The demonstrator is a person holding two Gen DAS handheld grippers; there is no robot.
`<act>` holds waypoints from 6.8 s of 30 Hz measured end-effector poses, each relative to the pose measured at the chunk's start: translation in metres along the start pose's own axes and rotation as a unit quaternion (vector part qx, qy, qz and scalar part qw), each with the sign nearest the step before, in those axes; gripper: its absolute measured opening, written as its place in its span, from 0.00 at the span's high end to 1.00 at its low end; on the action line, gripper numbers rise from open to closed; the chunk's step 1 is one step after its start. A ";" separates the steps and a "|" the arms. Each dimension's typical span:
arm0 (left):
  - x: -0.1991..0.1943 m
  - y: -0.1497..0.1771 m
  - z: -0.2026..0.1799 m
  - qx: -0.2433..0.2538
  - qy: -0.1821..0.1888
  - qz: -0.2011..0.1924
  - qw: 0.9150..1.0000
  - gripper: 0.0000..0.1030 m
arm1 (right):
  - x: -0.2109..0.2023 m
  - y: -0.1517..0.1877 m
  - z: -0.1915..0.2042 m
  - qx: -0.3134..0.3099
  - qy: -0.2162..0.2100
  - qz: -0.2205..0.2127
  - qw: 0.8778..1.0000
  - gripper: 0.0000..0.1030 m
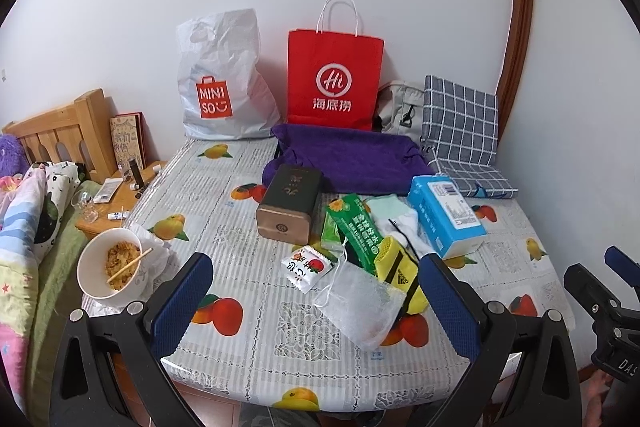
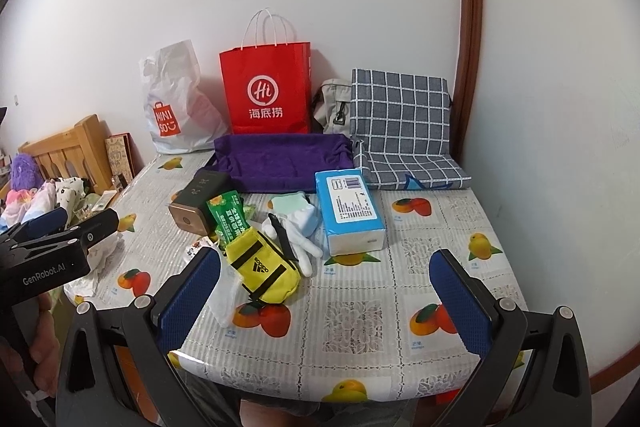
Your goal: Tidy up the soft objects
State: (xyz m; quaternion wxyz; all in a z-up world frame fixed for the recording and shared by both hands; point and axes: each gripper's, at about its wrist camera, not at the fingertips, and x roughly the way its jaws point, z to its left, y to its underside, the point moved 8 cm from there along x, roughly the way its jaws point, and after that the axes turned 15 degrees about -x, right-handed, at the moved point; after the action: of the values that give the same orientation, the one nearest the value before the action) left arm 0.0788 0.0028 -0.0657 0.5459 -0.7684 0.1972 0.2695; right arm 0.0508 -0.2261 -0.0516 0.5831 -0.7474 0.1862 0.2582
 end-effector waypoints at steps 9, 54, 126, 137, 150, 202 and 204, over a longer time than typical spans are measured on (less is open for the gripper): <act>0.043 0.018 0.018 -0.014 -0.010 0.037 0.999 0.00 | 0.045 0.019 0.009 -0.004 -0.023 0.043 0.999 0.00; 0.170 0.066 0.078 -0.067 -0.009 0.151 0.986 0.00 | 0.206 0.069 0.099 -0.092 -0.119 0.130 0.980 0.00; 0.176 0.125 -0.025 0.097 -0.028 0.209 0.973 0.93 | 0.184 0.096 -0.022 0.038 -0.136 0.112 0.984 0.86; 0.149 0.088 -0.006 0.054 0.000 0.183 0.982 0.93 | 0.169 0.082 -0.031 0.041 -0.129 0.098 0.986 0.89; 0.139 0.056 0.000 0.026 0.017 0.156 0.987 0.93 | 0.149 0.054 -0.030 0.043 -0.135 0.078 0.987 0.89; 0.216 -0.072 -0.023 0.016 0.020 0.133 0.991 0.93 | 0.232 -0.117 -0.035 0.009 -0.140 0.015 0.990 0.90; 0.222 -0.075 -0.023 0.015 0.020 0.135 0.991 0.93 | 0.240 -0.122 -0.035 0.006 -0.141 0.016 0.990 0.90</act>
State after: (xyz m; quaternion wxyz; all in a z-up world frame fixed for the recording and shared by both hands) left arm 0.3013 0.0034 -0.1445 0.5119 -0.7320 0.3139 0.3218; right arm 0.3183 -0.2236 -0.0953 0.6039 -0.6969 0.1159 0.3690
